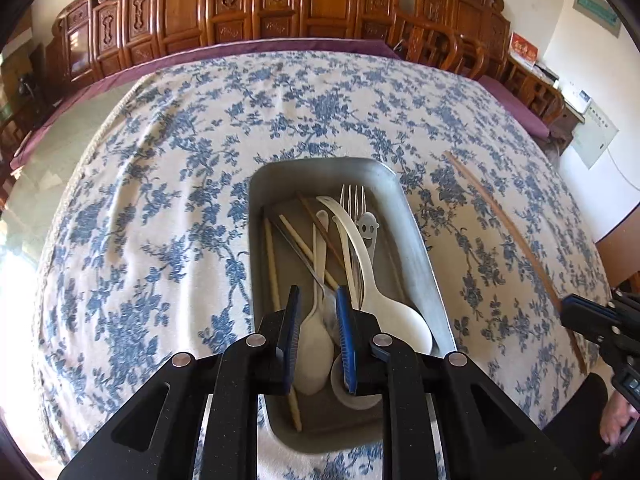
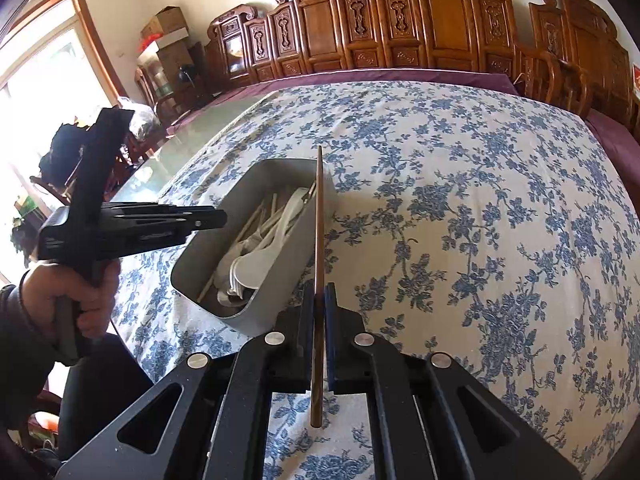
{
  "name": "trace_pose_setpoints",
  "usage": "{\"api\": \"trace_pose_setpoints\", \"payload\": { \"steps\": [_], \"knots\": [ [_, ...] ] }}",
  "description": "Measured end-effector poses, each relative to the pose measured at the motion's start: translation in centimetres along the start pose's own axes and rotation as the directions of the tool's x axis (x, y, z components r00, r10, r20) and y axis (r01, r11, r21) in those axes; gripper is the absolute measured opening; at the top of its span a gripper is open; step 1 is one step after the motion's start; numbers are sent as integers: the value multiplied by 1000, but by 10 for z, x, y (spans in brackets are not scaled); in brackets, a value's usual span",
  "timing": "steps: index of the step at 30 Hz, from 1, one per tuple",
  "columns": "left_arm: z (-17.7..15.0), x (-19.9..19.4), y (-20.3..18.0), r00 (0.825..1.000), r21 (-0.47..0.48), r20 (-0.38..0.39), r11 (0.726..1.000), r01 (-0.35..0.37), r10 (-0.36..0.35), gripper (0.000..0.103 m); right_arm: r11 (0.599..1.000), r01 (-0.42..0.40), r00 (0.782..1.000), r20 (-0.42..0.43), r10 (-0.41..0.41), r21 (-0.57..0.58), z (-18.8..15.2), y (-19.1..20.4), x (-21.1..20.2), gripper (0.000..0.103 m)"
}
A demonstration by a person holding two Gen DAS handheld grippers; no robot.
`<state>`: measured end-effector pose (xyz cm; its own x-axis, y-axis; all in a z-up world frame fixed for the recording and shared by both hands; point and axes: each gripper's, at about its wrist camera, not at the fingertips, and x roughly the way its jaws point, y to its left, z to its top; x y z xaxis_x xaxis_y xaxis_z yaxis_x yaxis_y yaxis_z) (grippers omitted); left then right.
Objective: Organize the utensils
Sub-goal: 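Carry the white fork into the tray and open the left tool, then carry the wooden chopstick over the tray and lower it in with the right tool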
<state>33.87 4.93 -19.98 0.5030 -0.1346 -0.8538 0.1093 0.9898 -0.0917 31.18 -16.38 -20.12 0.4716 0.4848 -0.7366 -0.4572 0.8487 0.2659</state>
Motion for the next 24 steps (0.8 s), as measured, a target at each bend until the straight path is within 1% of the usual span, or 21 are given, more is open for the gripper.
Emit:
{"api": "trace_pose_setpoints", "payload": {
  "steps": [7, 14, 18, 24],
  "knots": [
    [-5, -27, 11, 999, -2, 36, 1000, -5, 5, 16, 1000, -21, 1000, -9, 21, -16, 8, 17, 12, 6],
    [-14, -49, 27, 998, -22, 68, 1000, -13, 14, 22, 999, -48, 998, -32, 47, -22, 17, 38, 33, 6],
    [-18, -55, 34, 997, -25, 72, 1000, -17, 19, 23, 998, -57, 997, -54, 56, -15, 22, 46, 47, 6],
    [-21, -63, 43, 997, -32, 80, 999, -15, 17, 25, 999, -46, 994, -97, 47, 9, 30, 54, 72, 6]
  ]
}}
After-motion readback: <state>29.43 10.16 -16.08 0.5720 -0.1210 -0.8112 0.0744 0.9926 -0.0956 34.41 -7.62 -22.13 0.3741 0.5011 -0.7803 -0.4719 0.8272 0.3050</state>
